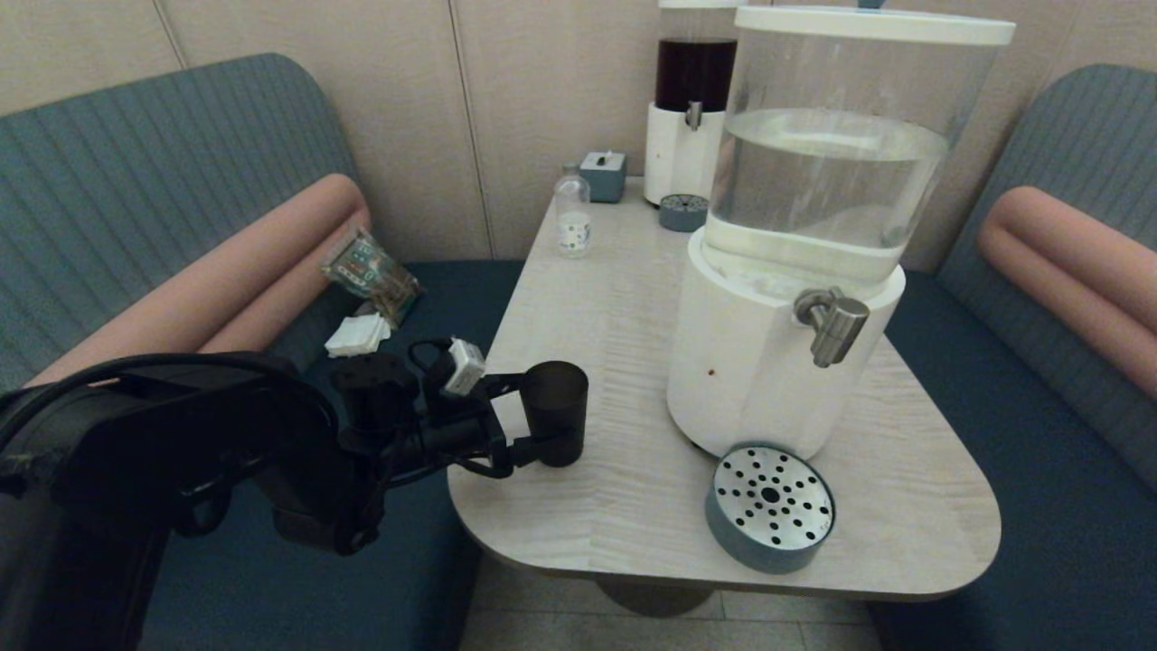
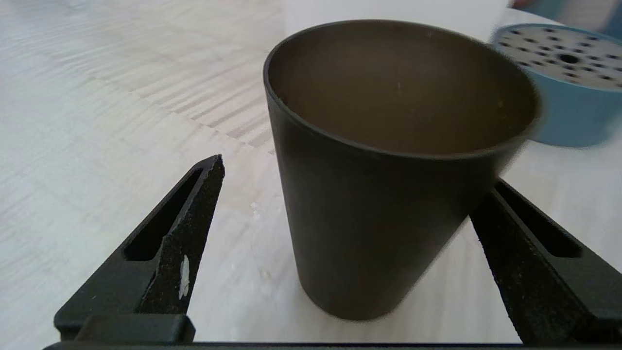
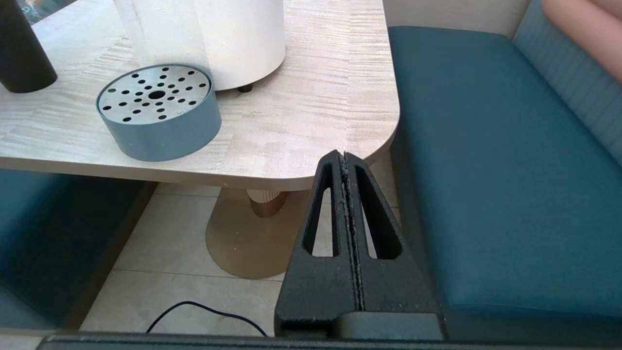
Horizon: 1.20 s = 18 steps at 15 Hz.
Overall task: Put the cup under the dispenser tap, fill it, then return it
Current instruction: Pick up the cup
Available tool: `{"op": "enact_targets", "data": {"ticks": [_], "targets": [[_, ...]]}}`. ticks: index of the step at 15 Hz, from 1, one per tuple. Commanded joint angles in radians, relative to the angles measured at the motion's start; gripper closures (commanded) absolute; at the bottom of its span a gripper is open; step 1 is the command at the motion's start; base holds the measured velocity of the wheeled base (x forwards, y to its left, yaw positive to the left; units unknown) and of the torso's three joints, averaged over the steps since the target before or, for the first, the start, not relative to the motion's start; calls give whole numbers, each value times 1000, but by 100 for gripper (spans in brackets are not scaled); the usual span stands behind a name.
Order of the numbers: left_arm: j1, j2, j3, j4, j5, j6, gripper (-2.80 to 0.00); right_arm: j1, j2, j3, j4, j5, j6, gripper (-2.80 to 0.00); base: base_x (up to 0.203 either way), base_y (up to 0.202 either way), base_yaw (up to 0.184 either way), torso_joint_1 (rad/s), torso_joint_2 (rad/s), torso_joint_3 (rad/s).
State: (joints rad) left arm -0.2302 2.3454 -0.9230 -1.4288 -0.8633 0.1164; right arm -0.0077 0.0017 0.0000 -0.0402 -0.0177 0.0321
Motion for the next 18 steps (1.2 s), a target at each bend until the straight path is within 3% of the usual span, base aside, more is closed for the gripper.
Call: {"op": "enact_targets", "data": {"ticks": [1, 4, 5, 11, 14, 16, 18], "targets": [[-11, 20, -17, -10, 8, 0, -280, 0, 0, 14, -1, -1, 0, 0, 0, 0, 0, 0, 0, 0], [-18, 31, -35, -10, 14, -1, -280, 0, 0, 15, -1, 0, 0, 0, 0, 0, 0, 0, 0, 0], [-19, 32, -41, -12, 31, -1, 0, 0, 0, 14, -1, 0, 0, 0, 0, 0, 0, 0, 0, 0], [-38, -5, -16, -24, 46, -25, 0, 0, 0, 15, -1, -1, 0, 0, 0, 0, 0, 0, 0, 0], [-67, -114, 71, -24, 52, -26, 0, 0, 0, 14, -1, 1, 0, 0, 0, 0, 0, 0, 0, 0], [-113, -218, 144, -22, 73, -26, 0, 0, 0, 14, -1, 0, 0, 0, 0, 0, 0, 0, 0, 0], [-213, -305, 194, -17, 112, -33, 0, 0, 0, 15, -1, -1, 0, 0, 0, 0, 0, 0, 0, 0]]}}
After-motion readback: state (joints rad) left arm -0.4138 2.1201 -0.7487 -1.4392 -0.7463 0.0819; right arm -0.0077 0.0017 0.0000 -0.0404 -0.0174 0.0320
